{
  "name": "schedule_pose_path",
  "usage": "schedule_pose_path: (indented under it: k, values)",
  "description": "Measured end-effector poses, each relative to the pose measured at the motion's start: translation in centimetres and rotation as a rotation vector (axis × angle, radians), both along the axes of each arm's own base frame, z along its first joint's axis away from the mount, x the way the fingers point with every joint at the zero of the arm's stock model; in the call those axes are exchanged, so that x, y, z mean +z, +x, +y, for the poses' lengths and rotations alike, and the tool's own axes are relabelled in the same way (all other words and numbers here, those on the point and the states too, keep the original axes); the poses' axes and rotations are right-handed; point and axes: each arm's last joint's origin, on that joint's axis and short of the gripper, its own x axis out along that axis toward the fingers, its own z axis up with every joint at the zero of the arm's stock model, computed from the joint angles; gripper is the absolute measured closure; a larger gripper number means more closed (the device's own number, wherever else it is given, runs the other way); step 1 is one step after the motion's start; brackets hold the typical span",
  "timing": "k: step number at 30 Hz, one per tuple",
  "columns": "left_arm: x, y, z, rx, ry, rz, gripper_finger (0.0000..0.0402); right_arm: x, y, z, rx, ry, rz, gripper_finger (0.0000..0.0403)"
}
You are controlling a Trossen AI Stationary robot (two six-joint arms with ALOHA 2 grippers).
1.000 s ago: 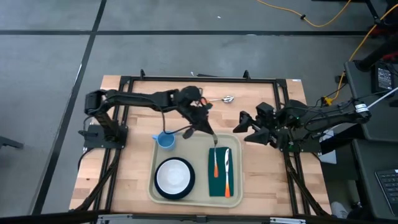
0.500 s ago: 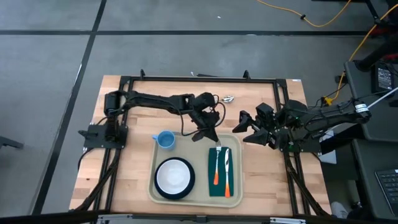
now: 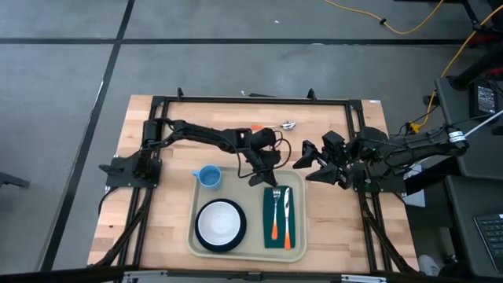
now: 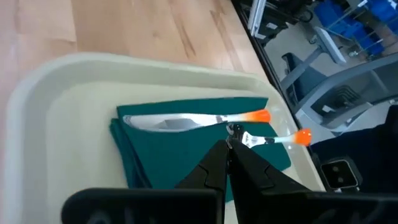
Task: Set up tray
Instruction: Put the orange fork on top of the napkin to the left of the orange knife
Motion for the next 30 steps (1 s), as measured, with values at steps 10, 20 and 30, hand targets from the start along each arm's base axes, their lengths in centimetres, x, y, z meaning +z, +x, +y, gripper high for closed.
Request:
schedule_pose_path:
  k: [10, 20, 30]
  values:
    - [-2.6, 1.2, -0.8, 0.028, -0.037, 0.03, 0.04, 0.0, 0.0, 0.0, 0.001, 0.005, 0.003, 0.0134]
    - [-2.8, 1.4, -1.9, 0.08, -0.006, 0.051, 0.04, 0.0, 0.0, 0.0, 0.001, 0.004, 0.004, 0.0134]
    - [-3.9, 1.7, -2.5, 0.116, -0.002, 0.096, 0.04, 0.0, 0.0, 0.0, 0.001, 0.005, 0.005, 0.0134]
